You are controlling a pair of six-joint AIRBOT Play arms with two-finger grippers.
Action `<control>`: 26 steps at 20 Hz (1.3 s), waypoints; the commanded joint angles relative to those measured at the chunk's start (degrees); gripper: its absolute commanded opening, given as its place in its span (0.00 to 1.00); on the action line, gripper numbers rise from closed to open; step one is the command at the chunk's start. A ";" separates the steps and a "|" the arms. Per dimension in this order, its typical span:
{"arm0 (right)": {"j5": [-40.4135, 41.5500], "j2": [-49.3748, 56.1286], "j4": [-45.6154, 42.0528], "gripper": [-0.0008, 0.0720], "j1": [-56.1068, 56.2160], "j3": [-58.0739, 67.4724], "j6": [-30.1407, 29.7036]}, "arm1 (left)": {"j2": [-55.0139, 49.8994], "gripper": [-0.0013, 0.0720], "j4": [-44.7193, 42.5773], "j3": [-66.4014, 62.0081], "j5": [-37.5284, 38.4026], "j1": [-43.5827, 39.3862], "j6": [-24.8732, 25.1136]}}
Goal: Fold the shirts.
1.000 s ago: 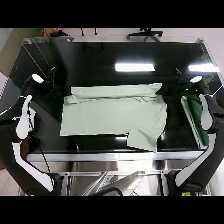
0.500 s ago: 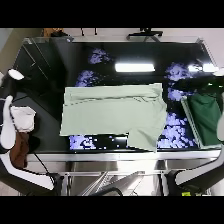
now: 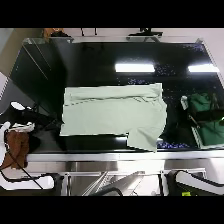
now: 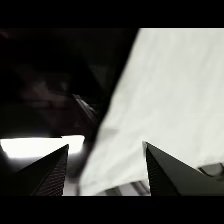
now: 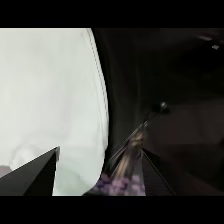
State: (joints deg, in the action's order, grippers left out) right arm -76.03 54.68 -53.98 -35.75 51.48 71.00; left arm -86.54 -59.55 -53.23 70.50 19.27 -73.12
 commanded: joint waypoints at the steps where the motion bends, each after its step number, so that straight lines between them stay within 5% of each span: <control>1: 2.62 -4.70 3.19 0.80 -0.35 -11.41 0.76 | 0.94 0.74 5.77 5.40 -3.69 -1.99 4.39; 3: 3.21 -4.98 4.35 0.80 1.03 -15.72 0.83 | 0.94 0.74 5.84 5.33 -5.18 -4.79 4.39; 4: 3.61 -4.94 4.35 0.80 2.08 -17.70 0.83 | 0.94 0.65 5.73 5.33 -5.22 -6.32 4.42; 5: 4.35 -4.96 4.81 0.80 3.32 -19.76 0.83 | 0.94 0.24 5.55 5.33 -5.11 -7.58 5.20; 6: 5.31 -4.96 5.62 0.80 4.55 -21.53 0.79 | 0.94 0.05 5.55 5.33 -5.18 -8.31 5.79; 15: 12.41 -0.13 15.04 0.79 15.52 -23.87 -2.12 | 0.94 0.04 5.57 5.35 -4.42 -4.39 5.60; 16: 12.31 0.35 16.90 0.74 15.89 -23.85 -3.43 | 0.94 0.04 5.60 5.35 -4.07 -3.78 5.60; 17: 11.65 0.26 18.73 0.41 15.93 -23.82 -5.51 | 0.94 0.04 5.60 5.35 -3.65 -3.08 5.60; 18: 10.64 0.00 19.91 0.22 15.82 -23.58 -6.80 | 0.94 0.04 5.60 5.35 -3.26 -2.45 5.60; 20: 8.28 -1.18 19.93 0.16 15.82 -22.29 -6.75 | 0.94 0.04 5.57 5.35 -1.90 -1.16 5.60; 21: 6.69 -2.08 19.54 0.03 15.82 -21.59 -6.71 | 0.94 0.04 5.57 5.35 -0.81 -0.42 5.60; 26: 4.83 -9.33 4.74 0.04 15.82 -20.13 2.97 | 0.96 0.04 5.01 5.35 5.79 2.45 4.46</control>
State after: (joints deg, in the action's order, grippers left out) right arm -69.60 48.95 -40.21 -20.01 30.72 68.12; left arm -85.65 -54.94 -47.81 71.66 20.14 -67.90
